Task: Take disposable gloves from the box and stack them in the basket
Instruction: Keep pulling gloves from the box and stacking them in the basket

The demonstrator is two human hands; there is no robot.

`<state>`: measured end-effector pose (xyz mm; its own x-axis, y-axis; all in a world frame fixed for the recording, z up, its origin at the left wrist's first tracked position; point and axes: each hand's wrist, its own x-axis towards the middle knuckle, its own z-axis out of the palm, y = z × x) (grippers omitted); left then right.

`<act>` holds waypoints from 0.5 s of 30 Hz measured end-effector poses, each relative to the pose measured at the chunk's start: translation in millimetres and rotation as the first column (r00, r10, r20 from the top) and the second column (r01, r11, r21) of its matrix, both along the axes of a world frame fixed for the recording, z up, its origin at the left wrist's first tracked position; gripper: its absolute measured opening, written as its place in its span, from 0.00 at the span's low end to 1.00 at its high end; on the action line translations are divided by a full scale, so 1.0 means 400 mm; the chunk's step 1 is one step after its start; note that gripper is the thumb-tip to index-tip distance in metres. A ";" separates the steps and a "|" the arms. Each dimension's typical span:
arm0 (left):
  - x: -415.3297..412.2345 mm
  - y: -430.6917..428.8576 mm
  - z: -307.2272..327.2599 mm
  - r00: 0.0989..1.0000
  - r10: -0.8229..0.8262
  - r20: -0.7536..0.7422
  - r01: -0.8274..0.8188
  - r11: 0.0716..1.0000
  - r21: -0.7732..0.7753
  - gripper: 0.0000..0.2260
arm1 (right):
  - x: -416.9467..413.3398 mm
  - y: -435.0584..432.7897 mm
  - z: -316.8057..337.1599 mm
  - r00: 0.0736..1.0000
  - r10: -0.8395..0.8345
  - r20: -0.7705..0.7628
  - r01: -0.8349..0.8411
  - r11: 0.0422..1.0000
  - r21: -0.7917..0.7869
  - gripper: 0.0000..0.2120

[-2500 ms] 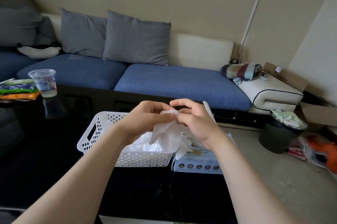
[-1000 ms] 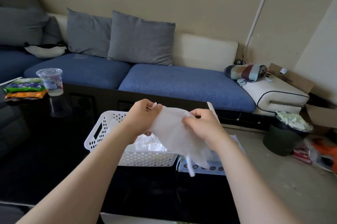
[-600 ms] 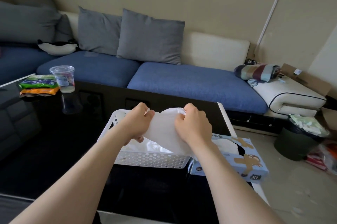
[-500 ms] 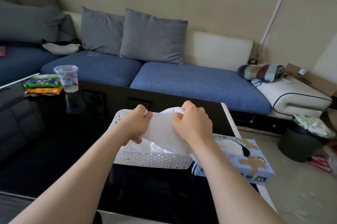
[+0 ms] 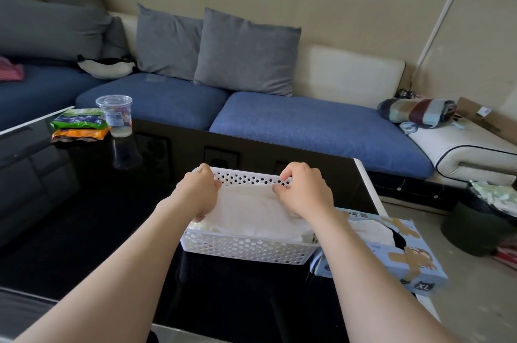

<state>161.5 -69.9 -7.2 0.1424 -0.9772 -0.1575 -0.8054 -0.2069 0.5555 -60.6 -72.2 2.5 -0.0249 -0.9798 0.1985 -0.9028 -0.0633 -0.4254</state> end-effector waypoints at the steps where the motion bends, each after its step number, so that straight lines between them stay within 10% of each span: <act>1: -0.005 0.008 0.006 1.000 -0.001 0.023 0.001 1.000 -0.012 0.08 | -0.007 -0.002 -0.001 1.000 -0.005 0.020 0.005 1.000 0.002 0.09; 11: -0.056 0.025 0.030 0.865 0.083 0.494 0.085 0.947 -0.308 0.16 | -0.018 0.004 0.013 0.992 0.029 0.124 -0.021 0.997 -0.070 0.06; 15: -0.081 0.023 0.020 0.882 -0.267 0.388 0.351 0.922 -0.162 0.13 | -0.018 0.034 0.049 0.967 0.240 0.090 -0.250 0.960 0.130 0.23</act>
